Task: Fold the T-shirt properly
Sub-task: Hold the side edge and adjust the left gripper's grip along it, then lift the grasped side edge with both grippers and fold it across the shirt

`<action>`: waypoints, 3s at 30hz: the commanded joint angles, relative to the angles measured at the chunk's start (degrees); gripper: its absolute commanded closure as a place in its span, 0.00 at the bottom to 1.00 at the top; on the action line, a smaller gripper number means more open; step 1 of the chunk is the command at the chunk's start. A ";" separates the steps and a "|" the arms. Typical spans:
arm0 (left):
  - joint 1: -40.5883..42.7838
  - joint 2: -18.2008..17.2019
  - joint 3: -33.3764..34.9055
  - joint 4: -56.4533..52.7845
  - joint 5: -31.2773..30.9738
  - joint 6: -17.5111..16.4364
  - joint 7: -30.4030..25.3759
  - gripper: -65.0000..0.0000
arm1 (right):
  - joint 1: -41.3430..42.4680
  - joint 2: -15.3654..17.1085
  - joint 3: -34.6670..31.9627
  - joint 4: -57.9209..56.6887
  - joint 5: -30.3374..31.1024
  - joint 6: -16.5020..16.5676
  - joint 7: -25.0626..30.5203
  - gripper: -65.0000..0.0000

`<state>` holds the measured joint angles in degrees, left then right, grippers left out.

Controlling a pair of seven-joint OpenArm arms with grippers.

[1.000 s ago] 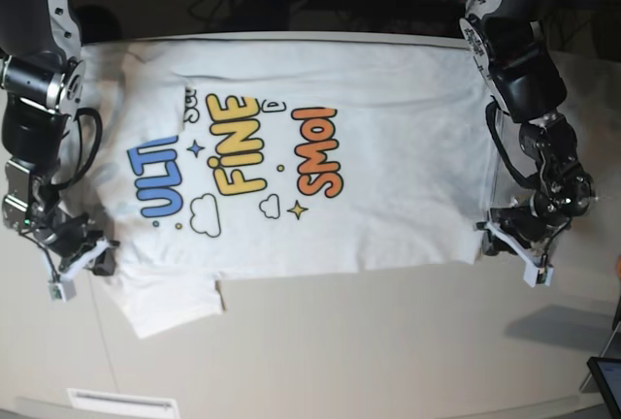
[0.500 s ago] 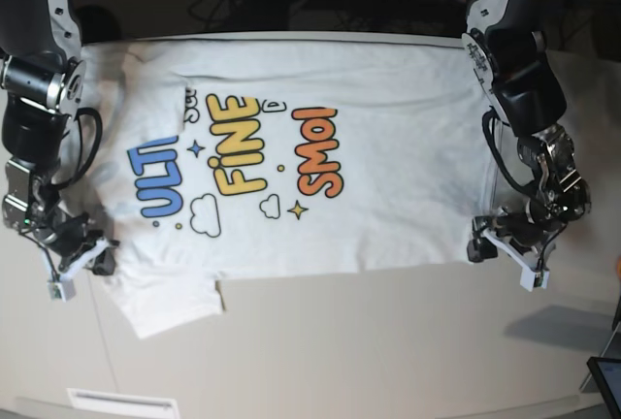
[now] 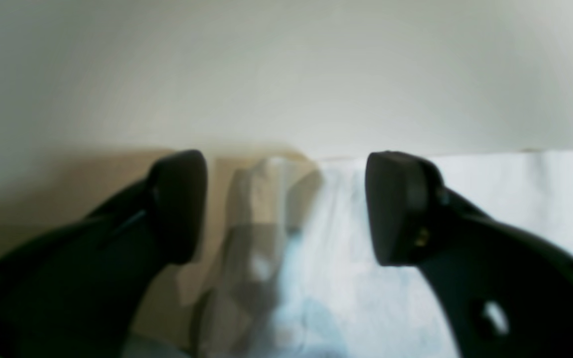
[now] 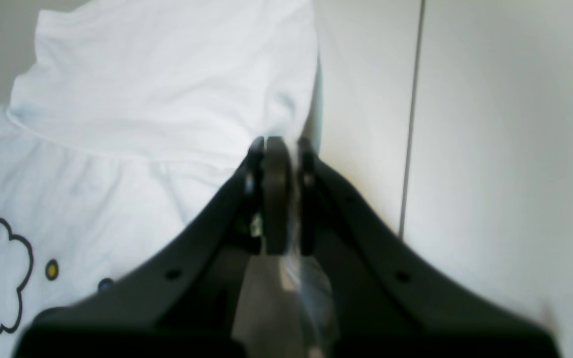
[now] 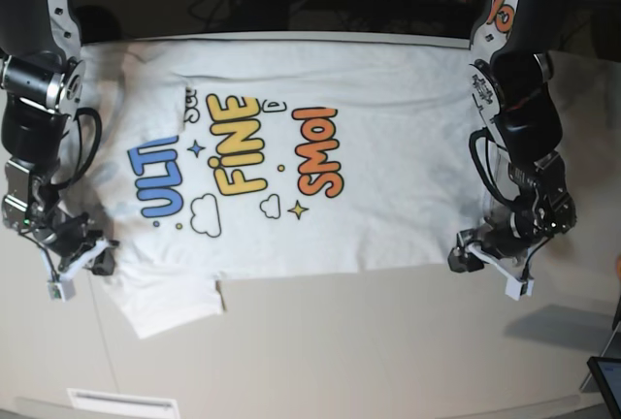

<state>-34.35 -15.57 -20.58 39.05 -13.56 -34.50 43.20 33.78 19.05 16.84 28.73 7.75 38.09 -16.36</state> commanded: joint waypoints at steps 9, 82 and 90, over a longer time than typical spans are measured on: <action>-0.68 -0.21 6.38 -0.06 -0.11 -0.18 1.77 0.60 | 1.87 1.04 -0.01 1.03 1.00 0.46 1.37 1.00; 7.67 -0.56 6.73 28.69 -0.11 -0.27 8.98 1.00 | 0.46 0.07 0.52 6.92 1.00 0.11 2.25 1.00; 8.02 -0.56 6.73 28.86 -0.11 -0.44 9.06 1.00 | -2.62 -0.02 0.52 12.37 1.00 0.11 2.25 1.00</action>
<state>-24.69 -15.49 -13.82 66.54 -13.13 -34.72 53.19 29.36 18.04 17.12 39.97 7.60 37.95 -15.92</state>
